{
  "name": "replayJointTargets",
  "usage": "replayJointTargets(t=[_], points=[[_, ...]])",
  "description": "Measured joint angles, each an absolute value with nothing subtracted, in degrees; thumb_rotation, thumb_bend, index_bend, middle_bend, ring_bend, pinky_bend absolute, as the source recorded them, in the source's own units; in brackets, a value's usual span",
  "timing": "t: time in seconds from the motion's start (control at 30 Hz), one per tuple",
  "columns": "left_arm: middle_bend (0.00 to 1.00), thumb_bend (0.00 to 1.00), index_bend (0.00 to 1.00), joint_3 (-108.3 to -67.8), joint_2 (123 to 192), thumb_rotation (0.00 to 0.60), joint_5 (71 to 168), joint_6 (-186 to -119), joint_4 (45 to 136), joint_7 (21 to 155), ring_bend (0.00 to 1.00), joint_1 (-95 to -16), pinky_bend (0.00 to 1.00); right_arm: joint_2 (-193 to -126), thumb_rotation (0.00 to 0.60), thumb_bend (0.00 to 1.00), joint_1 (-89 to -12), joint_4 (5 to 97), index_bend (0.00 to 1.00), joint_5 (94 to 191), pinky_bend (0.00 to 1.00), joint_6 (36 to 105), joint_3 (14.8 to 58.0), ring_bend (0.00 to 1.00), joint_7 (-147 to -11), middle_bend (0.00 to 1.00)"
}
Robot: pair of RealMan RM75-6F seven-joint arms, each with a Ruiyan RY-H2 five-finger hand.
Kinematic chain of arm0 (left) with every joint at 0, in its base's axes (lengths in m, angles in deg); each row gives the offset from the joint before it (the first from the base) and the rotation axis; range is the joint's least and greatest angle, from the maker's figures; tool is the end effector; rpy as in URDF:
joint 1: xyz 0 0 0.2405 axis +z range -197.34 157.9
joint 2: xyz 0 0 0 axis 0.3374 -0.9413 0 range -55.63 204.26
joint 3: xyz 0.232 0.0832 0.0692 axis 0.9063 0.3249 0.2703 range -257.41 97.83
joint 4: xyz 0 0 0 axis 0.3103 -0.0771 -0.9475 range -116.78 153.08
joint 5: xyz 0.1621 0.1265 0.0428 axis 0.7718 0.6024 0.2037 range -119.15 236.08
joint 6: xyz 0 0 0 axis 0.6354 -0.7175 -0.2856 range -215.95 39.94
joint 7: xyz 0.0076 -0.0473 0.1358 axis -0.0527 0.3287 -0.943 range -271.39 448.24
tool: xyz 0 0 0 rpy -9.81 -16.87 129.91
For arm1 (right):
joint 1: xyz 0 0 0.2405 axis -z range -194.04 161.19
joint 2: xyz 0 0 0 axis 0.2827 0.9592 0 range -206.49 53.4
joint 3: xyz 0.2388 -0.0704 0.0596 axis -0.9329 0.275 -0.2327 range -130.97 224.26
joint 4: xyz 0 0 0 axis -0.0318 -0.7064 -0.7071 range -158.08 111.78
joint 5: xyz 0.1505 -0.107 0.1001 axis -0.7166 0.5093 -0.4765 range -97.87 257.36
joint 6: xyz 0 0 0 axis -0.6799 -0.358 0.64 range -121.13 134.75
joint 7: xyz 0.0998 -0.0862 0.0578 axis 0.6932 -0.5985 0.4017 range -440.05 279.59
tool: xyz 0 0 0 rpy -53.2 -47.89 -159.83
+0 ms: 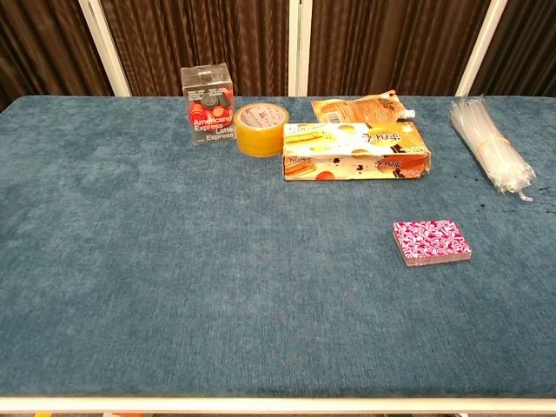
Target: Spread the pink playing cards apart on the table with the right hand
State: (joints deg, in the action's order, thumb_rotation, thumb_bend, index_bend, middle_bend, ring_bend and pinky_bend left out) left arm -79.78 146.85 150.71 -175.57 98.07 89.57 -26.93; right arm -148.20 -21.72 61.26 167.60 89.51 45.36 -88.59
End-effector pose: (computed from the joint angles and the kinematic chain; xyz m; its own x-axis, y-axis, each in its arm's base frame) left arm -0.3184 0.1852 0.1231 0.4477 -0.0128 0.8941 0.8831 -0.1504 -0.4444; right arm -0.3244 -0.1785 0.1175 0.5352 -0.0603 0.8426 -0.8446 -0.0543 0.5326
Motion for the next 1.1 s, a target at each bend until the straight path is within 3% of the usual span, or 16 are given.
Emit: replayJointTargets(t=[0.2, 0.37, 0.47, 0.53, 0.67, 0.8, 1.1], points=[[0.07, 0.00, 0.05, -79.6, 147.0, 0.600, 150.9, -175.2, 97.9, 89.6, 0.00, -27.1, 0.10, -148.2, 0.600, 0.17, -22.0, 61.5, 0.00, 167.8, 0.01, 89.1, 45.5, 0.01, -88.9, 0.00], [0.07, 0.00, 0.05, -79.6, 146.9, 0.600, 150.8, -175.0, 98.1, 89.2, 0.00, -27.2, 0.10, -147.8, 0.600, 0.17, -23.1, 62.6, 0.00, 167.5, 0.37, 87.1, 45.4, 0.24, -90.5, 0.01], [0.07, 0.00, 0.05, -79.5, 146.9, 0.600, 150.9, -174.8, 98.2, 89.2, 0.00, -27.3, 0.10, -147.8, 0.600, 0.17, -24.4, 63.4, 0.01, 167.5, 0.49, 85.2, 45.2, 0.41, -92.7, 0.07], [0.07, 0.00, 0.05, -79.5, 146.9, 0.600, 151.0, -174.8, 98.2, 89.3, 0.00, -27.3, 0.10, -147.8, 0.600, 0.17, -25.4, 64.0, 0.06, 167.3, 0.57, 83.5, 45.1, 0.52, -94.4, 0.16], [0.07, 0.00, 0.05, -79.4, 146.8, 0.600, 151.1, -174.9, 98.2, 89.5, 0.00, -27.3, 0.11, -148.6, 0.600, 0.17, -28.4, 65.7, 0.15, 166.0, 0.71, 78.5, 44.4, 0.62, -99.1, 0.20], [0.07, 0.00, 0.05, -79.4, 146.6, 0.600, 151.0, -175.0, 98.1, 89.8, 0.00, -27.2, 0.11, -150.1, 0.600, 0.18, -31.7, 67.0, 0.18, 162.9, 0.76, 72.8, 43.3, 0.67, -101.9, 0.22], [0.07, 0.00, 0.05, -79.6, 146.5, 0.600, 150.7, -175.4, 97.7, 90.5, 0.00, -26.9, 0.10, -155.6, 0.600, 0.17, -39.2, 68.3, 0.18, 153.3, 0.76, 63.6, 40.8, 0.67, -110.3, 0.25]])
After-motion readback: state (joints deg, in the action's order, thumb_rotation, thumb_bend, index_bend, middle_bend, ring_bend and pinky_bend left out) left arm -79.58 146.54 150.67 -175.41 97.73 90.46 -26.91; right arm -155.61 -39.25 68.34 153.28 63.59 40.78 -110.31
